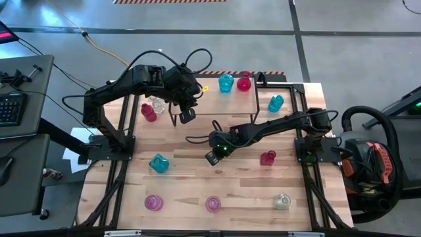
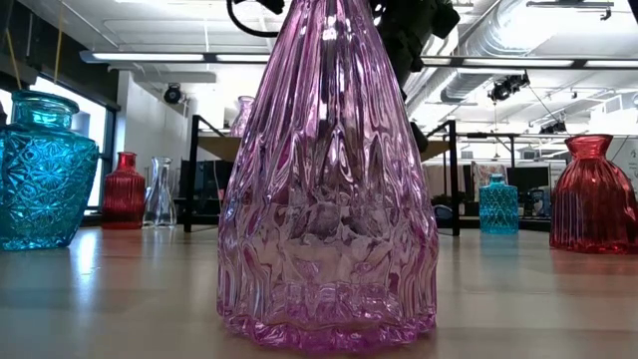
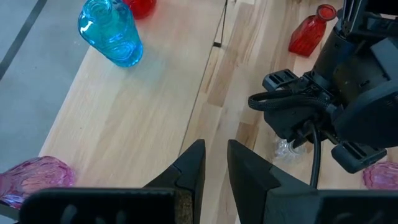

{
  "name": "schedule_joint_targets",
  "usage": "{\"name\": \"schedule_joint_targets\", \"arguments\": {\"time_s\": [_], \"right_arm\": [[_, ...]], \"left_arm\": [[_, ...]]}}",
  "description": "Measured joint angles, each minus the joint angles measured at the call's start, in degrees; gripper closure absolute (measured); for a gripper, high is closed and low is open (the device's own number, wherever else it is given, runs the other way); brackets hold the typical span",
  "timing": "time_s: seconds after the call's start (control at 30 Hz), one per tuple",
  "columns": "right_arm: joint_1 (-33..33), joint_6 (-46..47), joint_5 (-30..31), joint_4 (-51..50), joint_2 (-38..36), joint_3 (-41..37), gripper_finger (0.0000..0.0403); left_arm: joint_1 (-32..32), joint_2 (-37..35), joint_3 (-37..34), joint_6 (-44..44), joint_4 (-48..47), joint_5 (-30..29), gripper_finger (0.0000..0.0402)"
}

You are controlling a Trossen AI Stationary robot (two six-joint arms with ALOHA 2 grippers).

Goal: Sort vases onto shelf
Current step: Put the middle transparent vase on the shelf

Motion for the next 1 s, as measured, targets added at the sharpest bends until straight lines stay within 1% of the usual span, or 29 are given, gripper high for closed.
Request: {"name": "schedule_joint_targets", "arguments": {"time_s": [0.27,0.37,0.53,0.83,1.0], "right_arm": [[-0.3,1.0,-0.5,0.0,0.0,-0.1,0.0401],[-0.5,0.7,-0.9,-2.2,0.1,1.2,0.0402],[-1.7,-2.6,-0.7,-10.1,0.5,5.8,0.0403],[-4.5,-10.2,-0.8,-18.8,0.4,15.3,0.0403],[-6.7,-15.6,-0.9,-25.3,0.4,21.4,0.0403]], "left_arm": [[0.0,0.0,0.0,0.0,0.0,0.0,0.0344],[0.0,0.0,0.0,0.0,0.0,0.0,0.0344],[0.0,0.0,0.0,0.0,0.0,0.0,0.0344],[0.0,0.0,0.0,0.0,0.0,0.0,0.0344],[0.0,0.0,0.0,0.0,0.0,0.0,0.0344]]}}
